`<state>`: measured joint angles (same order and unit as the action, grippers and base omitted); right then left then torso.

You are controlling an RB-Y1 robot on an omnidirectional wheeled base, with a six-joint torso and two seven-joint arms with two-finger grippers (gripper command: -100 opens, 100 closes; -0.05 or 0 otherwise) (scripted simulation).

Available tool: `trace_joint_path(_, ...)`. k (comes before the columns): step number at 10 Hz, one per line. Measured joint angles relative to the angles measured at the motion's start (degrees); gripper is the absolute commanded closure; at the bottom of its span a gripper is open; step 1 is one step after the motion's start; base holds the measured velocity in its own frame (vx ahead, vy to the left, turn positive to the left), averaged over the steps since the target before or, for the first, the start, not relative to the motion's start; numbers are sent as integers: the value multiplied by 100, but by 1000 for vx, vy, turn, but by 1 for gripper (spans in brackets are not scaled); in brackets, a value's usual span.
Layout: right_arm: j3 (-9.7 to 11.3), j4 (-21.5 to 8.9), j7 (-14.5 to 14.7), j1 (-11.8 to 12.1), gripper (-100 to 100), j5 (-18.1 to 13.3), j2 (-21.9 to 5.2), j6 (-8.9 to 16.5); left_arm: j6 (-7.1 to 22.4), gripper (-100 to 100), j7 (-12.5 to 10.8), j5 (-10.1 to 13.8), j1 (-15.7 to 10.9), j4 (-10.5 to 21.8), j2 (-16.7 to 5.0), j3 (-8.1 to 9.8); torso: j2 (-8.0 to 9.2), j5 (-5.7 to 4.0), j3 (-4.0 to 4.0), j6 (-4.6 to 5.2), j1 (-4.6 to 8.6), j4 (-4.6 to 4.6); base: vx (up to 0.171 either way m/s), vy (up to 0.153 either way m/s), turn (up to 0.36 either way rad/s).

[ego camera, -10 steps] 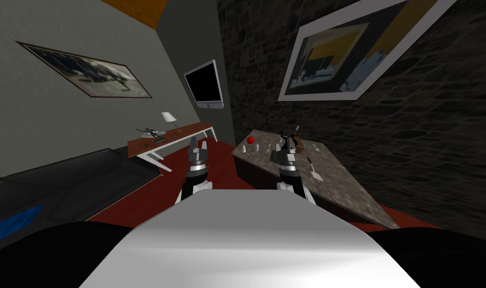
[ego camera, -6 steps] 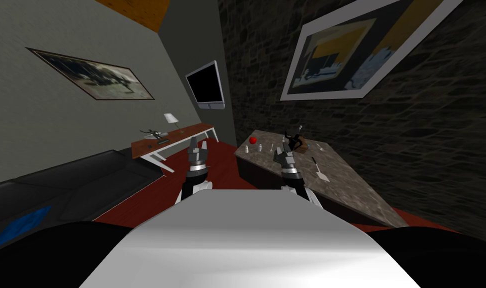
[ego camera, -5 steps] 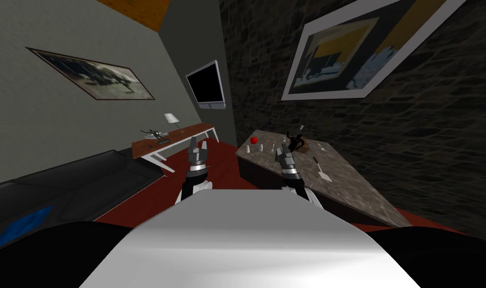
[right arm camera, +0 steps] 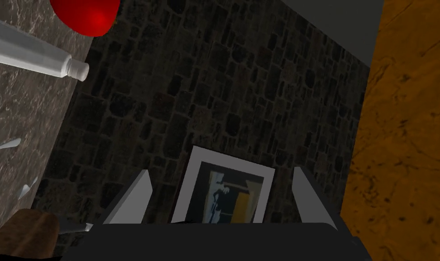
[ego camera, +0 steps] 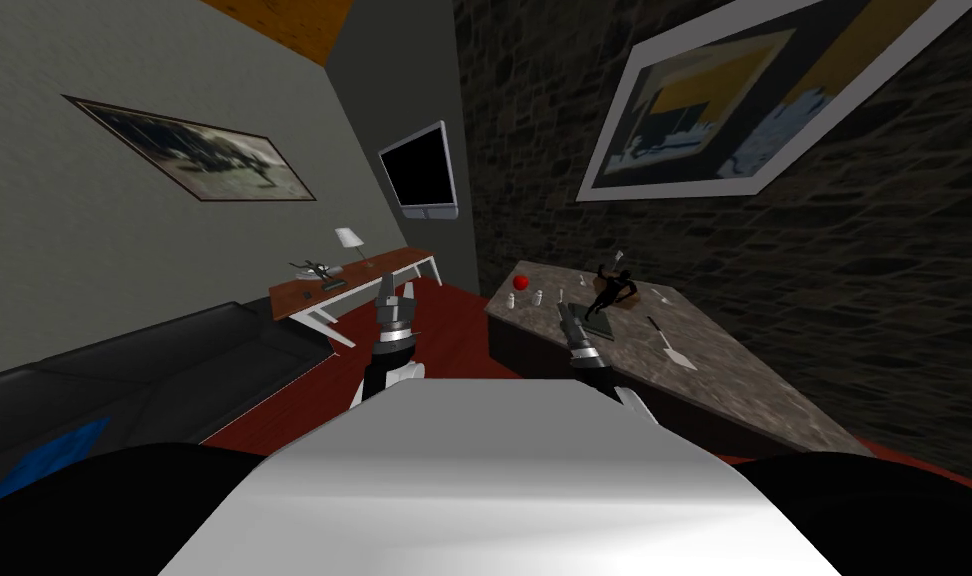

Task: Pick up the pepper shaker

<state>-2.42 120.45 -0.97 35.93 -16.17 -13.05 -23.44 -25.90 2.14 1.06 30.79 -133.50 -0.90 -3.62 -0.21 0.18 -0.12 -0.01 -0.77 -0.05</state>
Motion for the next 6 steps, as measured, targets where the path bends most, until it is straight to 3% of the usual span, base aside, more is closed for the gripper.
trace_joint_path(4,-411,-603,431,20,-100,-442,-371,229,0,0,0,0,0,0,0,0,-4,0,-2,0,4,0,67,198,-10)
trace_joint_path(6,-586,-884,626,20,-100,-605,-468,292,0,0,0,0,0,0,-1,1,-1,-5,-1,0,31,0,49,106,-6)
